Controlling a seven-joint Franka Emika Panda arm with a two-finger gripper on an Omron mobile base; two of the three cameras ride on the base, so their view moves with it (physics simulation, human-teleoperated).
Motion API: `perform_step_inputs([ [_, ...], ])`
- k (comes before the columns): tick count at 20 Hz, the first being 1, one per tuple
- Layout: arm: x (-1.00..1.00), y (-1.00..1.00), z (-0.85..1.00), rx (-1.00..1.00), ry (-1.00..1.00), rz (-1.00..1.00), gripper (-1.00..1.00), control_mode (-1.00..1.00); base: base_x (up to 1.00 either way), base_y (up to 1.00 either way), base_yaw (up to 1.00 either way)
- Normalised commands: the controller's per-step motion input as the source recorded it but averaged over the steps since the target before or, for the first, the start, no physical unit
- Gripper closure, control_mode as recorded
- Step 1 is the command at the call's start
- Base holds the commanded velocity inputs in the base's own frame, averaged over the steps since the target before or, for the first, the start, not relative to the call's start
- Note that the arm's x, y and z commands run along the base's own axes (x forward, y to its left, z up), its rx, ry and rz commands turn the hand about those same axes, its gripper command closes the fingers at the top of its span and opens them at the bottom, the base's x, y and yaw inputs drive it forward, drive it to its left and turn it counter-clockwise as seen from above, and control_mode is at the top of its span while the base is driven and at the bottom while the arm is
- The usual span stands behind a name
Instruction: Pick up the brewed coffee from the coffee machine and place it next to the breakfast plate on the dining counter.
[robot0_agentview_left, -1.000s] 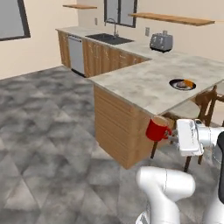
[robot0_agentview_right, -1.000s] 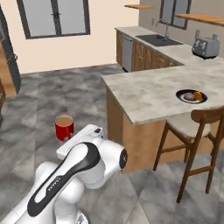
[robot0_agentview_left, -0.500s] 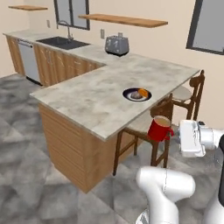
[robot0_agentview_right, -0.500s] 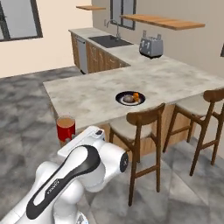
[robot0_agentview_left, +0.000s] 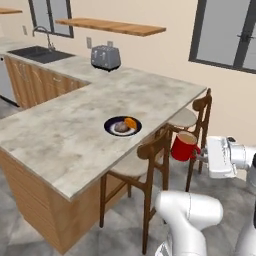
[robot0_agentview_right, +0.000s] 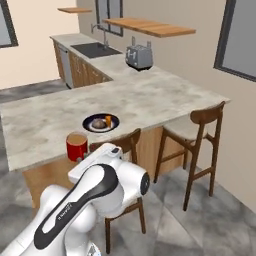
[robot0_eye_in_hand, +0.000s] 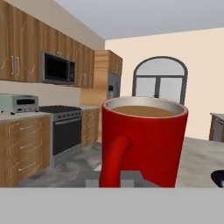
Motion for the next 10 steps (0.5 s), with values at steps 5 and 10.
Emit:
perform_step_inputs([
  [5, 0.00, 0.00, 0.00, 0.00, 0.00, 0.00, 1.00, 1.00, 0.84, -0.21, 0.00],
  [10, 0.00, 0.00, 0.00, 0.00, 0.00, 0.00, 1.00, 1.00, 0.89, -0.35, 0.20],
])
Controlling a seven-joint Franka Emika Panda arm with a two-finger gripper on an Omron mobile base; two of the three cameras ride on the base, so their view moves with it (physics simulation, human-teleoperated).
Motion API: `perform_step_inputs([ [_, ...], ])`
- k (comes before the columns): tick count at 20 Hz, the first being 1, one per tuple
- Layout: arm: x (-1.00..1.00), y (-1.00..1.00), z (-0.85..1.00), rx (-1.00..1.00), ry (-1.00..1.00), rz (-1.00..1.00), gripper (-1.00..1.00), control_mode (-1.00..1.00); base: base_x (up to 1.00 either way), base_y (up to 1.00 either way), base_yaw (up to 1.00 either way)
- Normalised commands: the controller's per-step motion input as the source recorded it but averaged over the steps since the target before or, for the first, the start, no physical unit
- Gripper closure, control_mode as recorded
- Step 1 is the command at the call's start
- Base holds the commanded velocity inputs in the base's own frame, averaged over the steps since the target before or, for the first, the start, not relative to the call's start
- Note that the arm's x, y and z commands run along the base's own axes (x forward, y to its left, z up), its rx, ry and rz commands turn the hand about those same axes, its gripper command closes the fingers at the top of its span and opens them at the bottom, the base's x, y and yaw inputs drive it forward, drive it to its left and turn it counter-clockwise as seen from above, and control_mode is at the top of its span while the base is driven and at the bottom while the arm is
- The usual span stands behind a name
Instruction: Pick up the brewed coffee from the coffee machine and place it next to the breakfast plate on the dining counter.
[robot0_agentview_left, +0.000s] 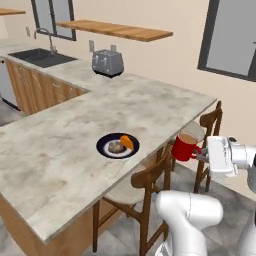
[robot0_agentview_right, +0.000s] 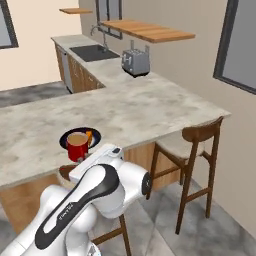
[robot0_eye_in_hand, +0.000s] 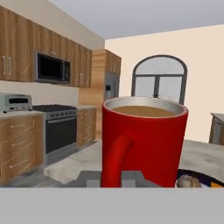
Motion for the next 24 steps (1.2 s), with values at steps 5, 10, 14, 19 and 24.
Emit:
perform_step_inputs([
  [5, 0.00, 0.00, 0.00, 0.00, 0.00, 0.00, 1.00, 1.00, 0.88, -0.44, 0.43],
  [10, 0.00, 0.00, 0.00, 0.00, 0.00, 0.00, 1.00, 1.00, 0.88, -0.39, 0.58],
  [14, 0.00, 0.00, 0.00, 0.00, 0.00, 0.00, 1.00, 1.00, 0.78, -0.44, 0.65],
  [19, 0.00, 0.00, 0.00, 0.00, 0.00, 0.00, 1.00, 1.00, 0.65, -0.50, 0.70],
  [24, 0.00, 0.00, 0.00, 0.00, 0.00, 0.00, 1.00, 1.00, 0.62, -0.53, 0.71],
])
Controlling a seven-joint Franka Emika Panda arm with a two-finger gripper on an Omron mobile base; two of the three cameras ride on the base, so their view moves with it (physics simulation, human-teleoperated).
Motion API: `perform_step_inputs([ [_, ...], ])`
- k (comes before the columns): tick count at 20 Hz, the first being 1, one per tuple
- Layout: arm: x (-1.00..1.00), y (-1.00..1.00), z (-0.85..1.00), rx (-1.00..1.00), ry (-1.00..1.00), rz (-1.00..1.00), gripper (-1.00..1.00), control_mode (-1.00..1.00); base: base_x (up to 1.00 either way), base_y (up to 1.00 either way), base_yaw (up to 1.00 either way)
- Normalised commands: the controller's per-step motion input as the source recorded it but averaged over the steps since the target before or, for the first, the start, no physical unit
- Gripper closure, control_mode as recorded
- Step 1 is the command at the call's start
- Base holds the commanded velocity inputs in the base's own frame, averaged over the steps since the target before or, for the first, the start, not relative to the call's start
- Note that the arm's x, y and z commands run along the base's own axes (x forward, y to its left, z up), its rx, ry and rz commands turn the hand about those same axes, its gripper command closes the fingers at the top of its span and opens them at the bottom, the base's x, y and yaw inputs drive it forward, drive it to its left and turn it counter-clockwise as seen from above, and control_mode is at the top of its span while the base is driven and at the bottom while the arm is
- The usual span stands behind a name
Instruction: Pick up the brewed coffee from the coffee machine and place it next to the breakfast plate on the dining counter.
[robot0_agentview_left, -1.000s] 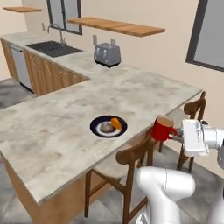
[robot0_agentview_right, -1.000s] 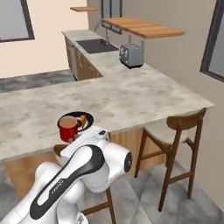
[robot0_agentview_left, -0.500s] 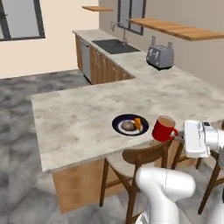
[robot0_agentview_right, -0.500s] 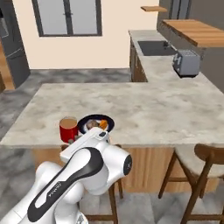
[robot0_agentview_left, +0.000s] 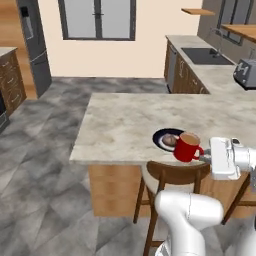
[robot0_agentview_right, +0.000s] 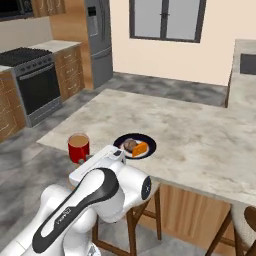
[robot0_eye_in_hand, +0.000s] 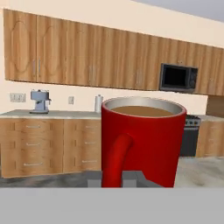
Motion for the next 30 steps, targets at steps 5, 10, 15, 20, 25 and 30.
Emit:
perform_step_inputs([
  [5, 0.00, 0.00, 0.00, 0.00, 0.00, 0.00, 1.00, 1.00, 0.58, -0.53, 0.65],
  [10, 0.48, -0.21, 0.00, 0.00, 0.12, 0.14, 1.00, -1.00, 0.14, -0.06, 0.10],
  [15, 0.29, -0.17, 0.25, -0.06, 0.15, 0.00, 1.00, -1.00, 0.00, 0.00, 0.00],
  [20, 0.01, -0.44, 0.42, -0.08, 0.03, -0.01, 1.00, -1.00, 0.00, 0.00, 0.00],
  [25, 0.01, -0.85, 0.05, -0.10, 0.00, -0.11, 1.00, -1.00, 0.00, 0.00, 0.00],
  [30, 0.14, -0.97, -0.13, -0.02, -0.02, -0.23, 1.00, -1.00, 0.00, 0.00, 0.00],
])
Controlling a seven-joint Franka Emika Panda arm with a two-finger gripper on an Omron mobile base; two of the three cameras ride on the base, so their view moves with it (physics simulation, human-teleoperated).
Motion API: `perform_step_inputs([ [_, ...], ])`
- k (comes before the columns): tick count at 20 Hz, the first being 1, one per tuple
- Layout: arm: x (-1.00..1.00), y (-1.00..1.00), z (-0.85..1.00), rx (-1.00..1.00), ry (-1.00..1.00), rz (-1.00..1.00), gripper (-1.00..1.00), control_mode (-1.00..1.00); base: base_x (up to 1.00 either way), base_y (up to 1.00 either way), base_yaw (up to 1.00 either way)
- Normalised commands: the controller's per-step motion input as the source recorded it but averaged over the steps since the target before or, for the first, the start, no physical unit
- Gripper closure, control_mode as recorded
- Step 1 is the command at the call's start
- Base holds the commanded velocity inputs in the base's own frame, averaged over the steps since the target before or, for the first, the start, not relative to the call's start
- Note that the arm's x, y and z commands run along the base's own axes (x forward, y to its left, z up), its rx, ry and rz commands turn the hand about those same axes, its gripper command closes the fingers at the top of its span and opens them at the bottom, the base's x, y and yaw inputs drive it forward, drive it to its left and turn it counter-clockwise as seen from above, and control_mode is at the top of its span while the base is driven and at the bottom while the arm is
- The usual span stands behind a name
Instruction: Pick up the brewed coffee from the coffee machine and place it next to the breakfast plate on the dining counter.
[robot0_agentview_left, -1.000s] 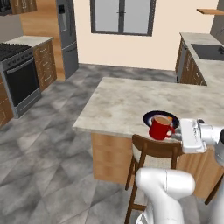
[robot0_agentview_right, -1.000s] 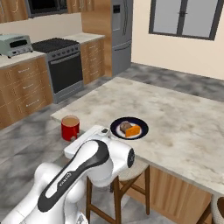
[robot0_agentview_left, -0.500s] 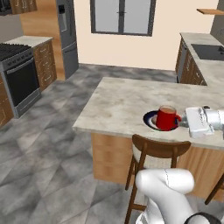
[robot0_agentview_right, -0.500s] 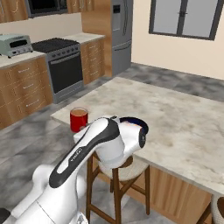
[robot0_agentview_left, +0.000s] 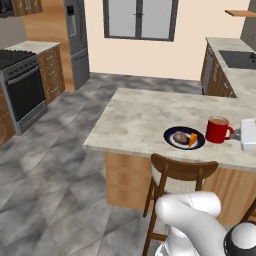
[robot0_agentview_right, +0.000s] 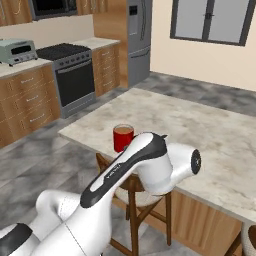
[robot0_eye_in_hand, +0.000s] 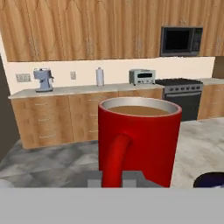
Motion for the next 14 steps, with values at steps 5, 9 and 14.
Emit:
perform_step_inputs([
  [5, 0.09, -0.99, -0.26, -0.02, -0.09, -0.30, 1.00, -1.00, 0.00, 0.00, 0.00],
  [9, 0.20, -0.88, -0.32, -0.04, -0.03, -0.27, 1.00, -1.00, 0.00, 0.00, 0.00],
  [14, 0.42, -0.31, -0.30, -0.15, 0.02, -0.23, 1.00, -1.00, 0.00, 0.00, 0.00],
])
